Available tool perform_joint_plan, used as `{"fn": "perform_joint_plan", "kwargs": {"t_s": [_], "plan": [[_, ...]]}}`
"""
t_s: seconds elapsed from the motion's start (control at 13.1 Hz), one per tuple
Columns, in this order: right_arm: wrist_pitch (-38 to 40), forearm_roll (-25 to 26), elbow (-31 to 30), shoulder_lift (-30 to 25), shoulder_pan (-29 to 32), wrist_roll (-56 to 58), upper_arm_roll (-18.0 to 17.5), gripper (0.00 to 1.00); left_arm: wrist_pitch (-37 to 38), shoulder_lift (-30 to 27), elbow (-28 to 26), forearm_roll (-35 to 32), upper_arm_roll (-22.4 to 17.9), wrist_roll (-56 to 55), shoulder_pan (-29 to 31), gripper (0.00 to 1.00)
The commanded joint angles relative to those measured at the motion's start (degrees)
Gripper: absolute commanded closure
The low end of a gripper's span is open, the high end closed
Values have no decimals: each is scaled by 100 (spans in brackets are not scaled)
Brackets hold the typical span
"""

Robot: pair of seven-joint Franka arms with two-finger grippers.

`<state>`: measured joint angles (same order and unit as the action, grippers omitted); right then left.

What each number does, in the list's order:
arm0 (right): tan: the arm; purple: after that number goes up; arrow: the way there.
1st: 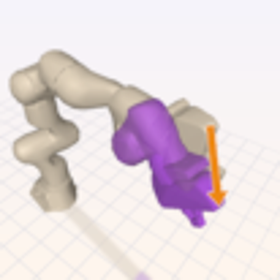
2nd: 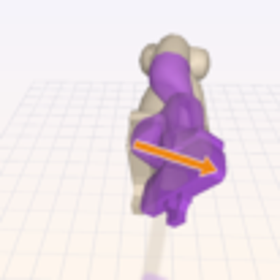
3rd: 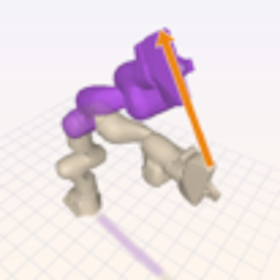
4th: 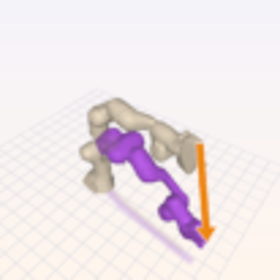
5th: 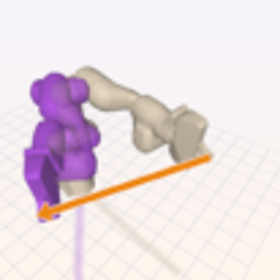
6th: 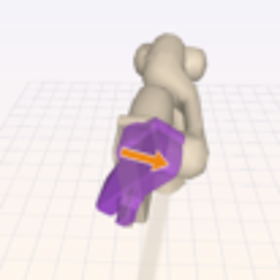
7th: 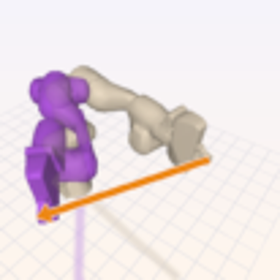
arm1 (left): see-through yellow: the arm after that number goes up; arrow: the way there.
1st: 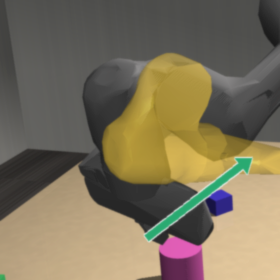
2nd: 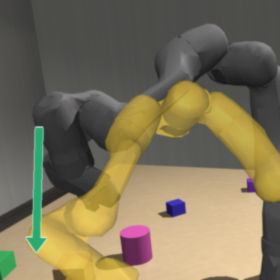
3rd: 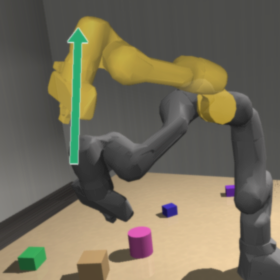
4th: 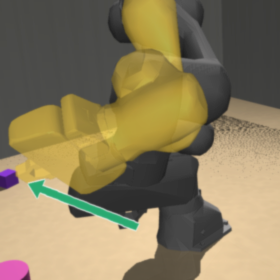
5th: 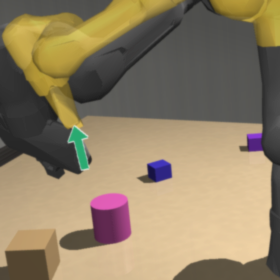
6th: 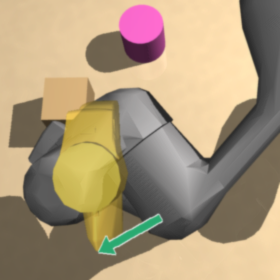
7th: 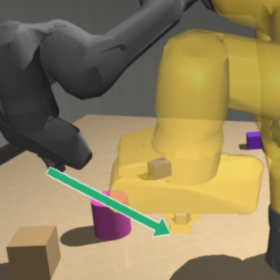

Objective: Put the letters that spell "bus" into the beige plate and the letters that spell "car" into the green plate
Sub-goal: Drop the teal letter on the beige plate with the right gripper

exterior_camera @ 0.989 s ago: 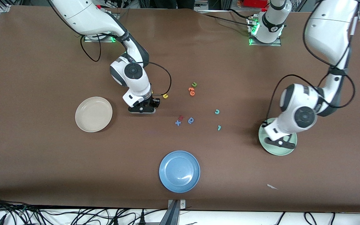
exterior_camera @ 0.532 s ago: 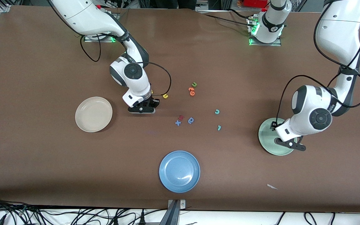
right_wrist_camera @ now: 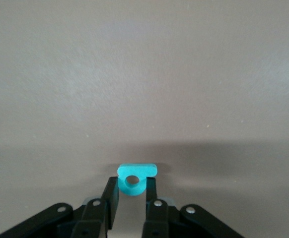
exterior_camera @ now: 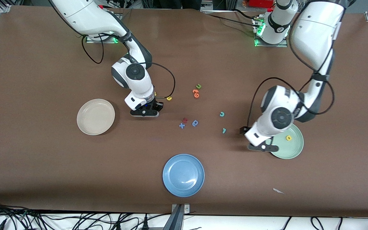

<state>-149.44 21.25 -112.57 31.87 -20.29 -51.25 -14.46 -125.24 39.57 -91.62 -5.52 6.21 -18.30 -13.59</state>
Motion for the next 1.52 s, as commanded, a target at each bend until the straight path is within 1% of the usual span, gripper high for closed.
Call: {"fn": "perform_joint_plan", "kwargs": {"t_s": [0.0, 0.08, 0.15, 0.23, 0.38, 0.61, 0.76, 0.84, 0.91, 0.99, 1.06, 1.14, 1.22, 1.45], "plan": [[353, 81, -116, -435, 7, 62, 13, 85, 26, 314, 346, 139, -59, -208, -257, 0], [467, 64, -186, -584, 59, 236, 13, 85, -27, 349, 346, 139, -59, -322, -441, 1], [503, 46, -300, -759, 190, 447, 13, 85, -62, 419, 364, 139, -59, -497, -530, 4], [495, 55, -492, -935, 401, 667, 13, 85, -106, 533, 538, 174, -59, -594, -557, 7], [504, 37, -844, -1304, 945, 1482, -4, 85, -132, 788, 776, 437, -59, -666, -679, 7], [504, 28, -1231, -1665, 1692, 2616, -13, 85, -386, 833, 768, 482, -68, -710, -741, 12], [530, 28, -1408, -1763, 2106, 3154, -13, 84, -414, 868, 768, 447, -68, -753, -776, 21], [530, 28, -1539, -1789, 2256, 3295, -13, 83, -414, 868, 768, 421, -68, -771, -785, 27], [504, 20, -1705, -1807, 2327, 3271, -22, 79, -414, 868, 768, 421, -68, -771, -820, 33], [452, 20, -1907, -1859, 2345, 3209, -22, 72, -414, 860, 768, 421, -68, -780, -820, 36], [381, -24, -2066, -1903, 2345, 3165, -22, 43, -414, 842, 751, 412, -68, -858, -820, 40], [241, -129, -2181, -1947, 2354, 3165, -13, 0, -414, 842, 725, 386, -76, -920, -873, 43], [249, -138, -2190, -1983, 2363, 3182, -13, 0, -414, 842, 698, 385, -76, -929, -882, 45], [310, -165, -2164, -2009, 2363, 3209, -65, 0, -405, 833, 672, 385, -76, -929, -882, 56]]}}
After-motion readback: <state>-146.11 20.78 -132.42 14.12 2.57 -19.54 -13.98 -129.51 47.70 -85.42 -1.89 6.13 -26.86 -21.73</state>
